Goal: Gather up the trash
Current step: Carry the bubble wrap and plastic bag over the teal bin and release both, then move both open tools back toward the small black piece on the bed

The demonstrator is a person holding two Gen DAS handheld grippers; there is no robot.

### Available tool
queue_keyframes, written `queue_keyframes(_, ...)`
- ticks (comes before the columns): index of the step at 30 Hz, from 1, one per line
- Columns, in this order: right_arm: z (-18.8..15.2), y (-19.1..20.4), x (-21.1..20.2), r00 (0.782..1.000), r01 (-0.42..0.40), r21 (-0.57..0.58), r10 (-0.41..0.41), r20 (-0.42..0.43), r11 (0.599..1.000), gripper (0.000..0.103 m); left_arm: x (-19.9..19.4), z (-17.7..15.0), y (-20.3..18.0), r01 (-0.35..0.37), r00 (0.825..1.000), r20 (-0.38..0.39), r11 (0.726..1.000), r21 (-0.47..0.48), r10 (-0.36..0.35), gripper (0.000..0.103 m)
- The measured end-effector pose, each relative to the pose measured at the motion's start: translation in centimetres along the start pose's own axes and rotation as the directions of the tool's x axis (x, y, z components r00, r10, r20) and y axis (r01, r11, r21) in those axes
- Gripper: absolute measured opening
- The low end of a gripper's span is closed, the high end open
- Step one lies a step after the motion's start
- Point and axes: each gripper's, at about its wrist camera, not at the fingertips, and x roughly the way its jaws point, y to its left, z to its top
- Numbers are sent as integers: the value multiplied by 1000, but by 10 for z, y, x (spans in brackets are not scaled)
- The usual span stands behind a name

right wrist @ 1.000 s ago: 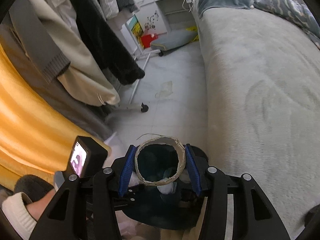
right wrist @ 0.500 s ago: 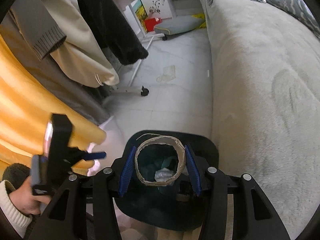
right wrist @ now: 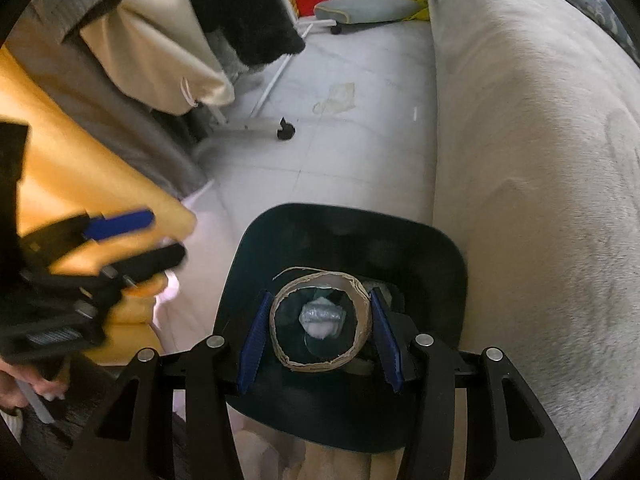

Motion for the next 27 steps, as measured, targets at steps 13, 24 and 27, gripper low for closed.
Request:
queue_keyframes(13,-21,11,10,996,44,-85,-50,-79,995,68,-58,33,-17,112,968,228,994,-20,-104,66)
queue_keyframes(24,-26,0,-61,993,68,-59,-62,97,996,69,-87,49,-67,127,933,327,988,89,-149,69)
queue_keyframes(27,-26,-16,-82,984,96,-23,-91,150,995,70,-89,49,-83,117,928,339,985,128,-154,70)
